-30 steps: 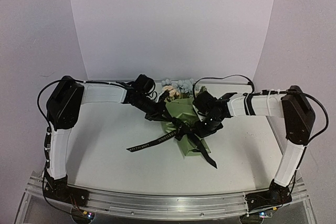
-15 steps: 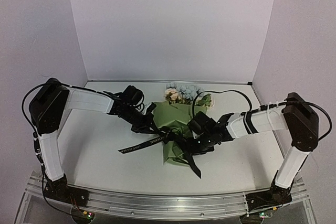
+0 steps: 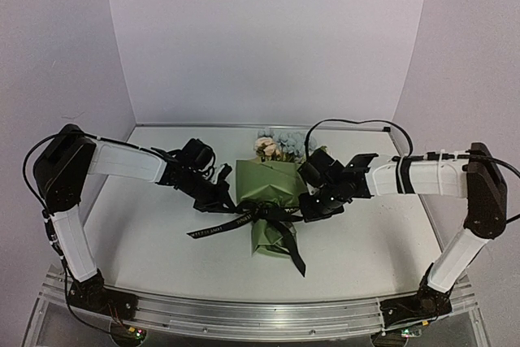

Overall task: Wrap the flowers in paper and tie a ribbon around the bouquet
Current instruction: Tie the half-tied ribbon around the folded bouquet.

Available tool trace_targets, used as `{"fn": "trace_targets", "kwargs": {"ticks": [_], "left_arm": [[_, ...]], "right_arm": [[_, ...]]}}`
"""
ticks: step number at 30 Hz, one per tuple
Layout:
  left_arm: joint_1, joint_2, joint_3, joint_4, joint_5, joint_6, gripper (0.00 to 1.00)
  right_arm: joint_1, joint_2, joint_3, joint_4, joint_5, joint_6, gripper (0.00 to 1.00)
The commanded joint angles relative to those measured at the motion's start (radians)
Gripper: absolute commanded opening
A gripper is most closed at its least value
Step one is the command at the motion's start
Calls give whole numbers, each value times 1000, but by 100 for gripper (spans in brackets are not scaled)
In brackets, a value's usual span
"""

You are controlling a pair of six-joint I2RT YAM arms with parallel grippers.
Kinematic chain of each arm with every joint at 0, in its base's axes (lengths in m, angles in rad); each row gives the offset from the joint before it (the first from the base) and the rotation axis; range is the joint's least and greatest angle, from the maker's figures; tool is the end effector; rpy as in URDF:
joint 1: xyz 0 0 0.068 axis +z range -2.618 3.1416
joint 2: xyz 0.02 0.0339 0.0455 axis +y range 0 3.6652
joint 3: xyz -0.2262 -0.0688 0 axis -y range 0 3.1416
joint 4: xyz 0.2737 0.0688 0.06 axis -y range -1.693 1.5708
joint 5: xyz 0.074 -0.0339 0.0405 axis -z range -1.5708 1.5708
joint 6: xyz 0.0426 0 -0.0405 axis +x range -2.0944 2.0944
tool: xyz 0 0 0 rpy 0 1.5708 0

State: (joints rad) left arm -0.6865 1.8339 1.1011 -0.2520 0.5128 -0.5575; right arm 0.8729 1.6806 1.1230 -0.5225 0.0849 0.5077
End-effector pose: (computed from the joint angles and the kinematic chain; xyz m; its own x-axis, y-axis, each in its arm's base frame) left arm 0.2837 -0.2595 0.1008 -0.9501 0.1825 -0.2530 0.3058 0.7054 -0.6395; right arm 0.2365 0.2763 0.1417 -0.8540 -0.2644 -0.4482 -0.3691 0.9148 0.1637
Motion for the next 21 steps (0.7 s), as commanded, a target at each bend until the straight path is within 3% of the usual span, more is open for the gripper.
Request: {"fn": "trace_targets", "kwargs": {"ticks": [1, 21], "left_arm": [[6, -41, -8, 9, -42, 3, 0], [46, -81, -73, -1, -144, -45, 0]], "right_arm": [[-28, 38, 73, -96, 68, -107, 0], [-15, 86, 103, -229, 312, -273, 0]]}}
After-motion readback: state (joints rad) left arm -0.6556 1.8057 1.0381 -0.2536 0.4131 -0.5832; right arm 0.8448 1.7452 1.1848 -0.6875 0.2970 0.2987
